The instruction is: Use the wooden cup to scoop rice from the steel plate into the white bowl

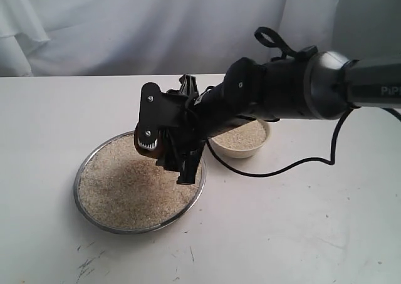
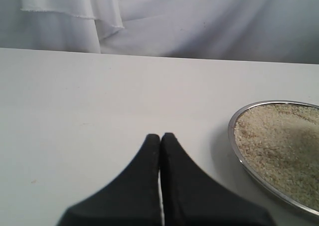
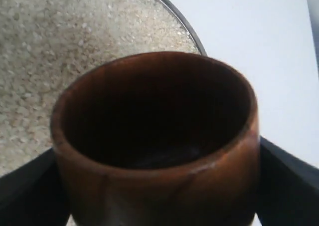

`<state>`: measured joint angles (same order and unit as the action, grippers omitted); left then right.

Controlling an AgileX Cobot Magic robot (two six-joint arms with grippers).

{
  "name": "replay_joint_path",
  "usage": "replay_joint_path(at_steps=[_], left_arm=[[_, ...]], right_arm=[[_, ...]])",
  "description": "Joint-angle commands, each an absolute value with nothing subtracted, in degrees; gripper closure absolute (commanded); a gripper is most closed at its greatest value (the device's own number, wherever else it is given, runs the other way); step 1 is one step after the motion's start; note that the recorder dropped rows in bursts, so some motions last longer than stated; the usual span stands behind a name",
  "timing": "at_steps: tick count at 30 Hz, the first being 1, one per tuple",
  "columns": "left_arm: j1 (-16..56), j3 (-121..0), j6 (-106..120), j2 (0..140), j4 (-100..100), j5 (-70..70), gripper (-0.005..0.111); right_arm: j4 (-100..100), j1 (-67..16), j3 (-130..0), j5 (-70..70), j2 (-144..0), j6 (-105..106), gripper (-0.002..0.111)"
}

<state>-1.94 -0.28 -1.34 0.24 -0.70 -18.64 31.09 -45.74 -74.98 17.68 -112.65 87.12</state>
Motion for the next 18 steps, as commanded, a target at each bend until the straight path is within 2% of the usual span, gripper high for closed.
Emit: replay_joint_path(at_steps=[1, 9, 11, 14, 18], left_arm=[[-1.8, 0.0, -1.3, 0.0, -0.7, -18.3, 0.107], [-1.8, 0.0, -1.3, 0.0, -0.7, -18.3, 0.107], [-1.8, 0.0, -1.3, 0.0, -0.7, -18.3, 0.107], [-1.8, 0.0, -1.3, 0.0, -0.7, -18.3, 0.107], [-1.8, 0.0, -1.3, 0.0, -0.7, -18.3, 0.107]], right_arm=[[8.3, -47.2, -75.3, 15.8, -112.0, 69.2, 0.108], [-37.7, -51.8, -76.4, 31.0, -112.0, 32.8, 0.108], [-42.6, -54.2, -77.7, 34.6, -112.0, 25.5, 0.108], [-43.2, -56.3, -80.3, 35.5, -112.0, 26.0, 0.108], [-49.6, -58.3, -84.5, 43.7, -114.1, 25.9, 0.108]])
